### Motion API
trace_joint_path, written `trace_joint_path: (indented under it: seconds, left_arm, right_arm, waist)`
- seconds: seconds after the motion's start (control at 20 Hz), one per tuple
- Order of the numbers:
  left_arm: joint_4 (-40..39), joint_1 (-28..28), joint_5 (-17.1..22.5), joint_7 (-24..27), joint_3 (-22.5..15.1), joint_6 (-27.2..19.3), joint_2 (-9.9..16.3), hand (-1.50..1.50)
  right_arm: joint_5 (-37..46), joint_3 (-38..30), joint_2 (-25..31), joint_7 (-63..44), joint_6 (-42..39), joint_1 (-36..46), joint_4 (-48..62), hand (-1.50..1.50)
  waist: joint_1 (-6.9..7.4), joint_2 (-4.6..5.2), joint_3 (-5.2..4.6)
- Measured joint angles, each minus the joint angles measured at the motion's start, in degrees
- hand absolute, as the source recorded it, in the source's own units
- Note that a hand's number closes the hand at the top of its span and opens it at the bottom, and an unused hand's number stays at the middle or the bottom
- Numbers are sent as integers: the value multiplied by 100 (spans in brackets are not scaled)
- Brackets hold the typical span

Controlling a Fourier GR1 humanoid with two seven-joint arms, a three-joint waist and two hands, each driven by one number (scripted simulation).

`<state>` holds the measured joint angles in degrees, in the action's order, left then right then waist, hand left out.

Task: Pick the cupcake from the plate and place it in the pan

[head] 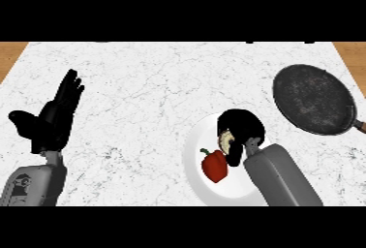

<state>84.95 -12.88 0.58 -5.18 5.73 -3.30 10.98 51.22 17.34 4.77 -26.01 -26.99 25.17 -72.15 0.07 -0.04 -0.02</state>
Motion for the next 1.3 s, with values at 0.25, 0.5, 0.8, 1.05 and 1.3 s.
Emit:
trace_joint_path:
  seconds: [0.25,0.5,0.8,1.05,1.3]
  left_arm:
    - [-202,-174,-80,108,-73,-23,-82,0]
    - [-144,-161,-39,29,-52,14,-59,0]
    - [-146,-171,-81,-10,-32,-36,-56,0]
    - [-87,-143,-33,-39,26,-1,-20,0]
    - [-93,-147,13,-42,95,42,31,0]
  right_arm:
    - [-408,625,-333,-1599,1007,352,289,150]
    - [43,1234,-431,-2732,2059,800,91,150]
    - [845,1508,-445,-3335,2669,1356,-396,150]
    - [1402,1114,-367,-3422,2825,1548,-788,150]
    - [1432,395,-180,-3219,3271,1431,-1212,150]
  waist:
    - [124,22,1]
    - [119,-2,1]
    - [49,-14,0]
    - [1,-14,1]
    - [-28,-4,4]
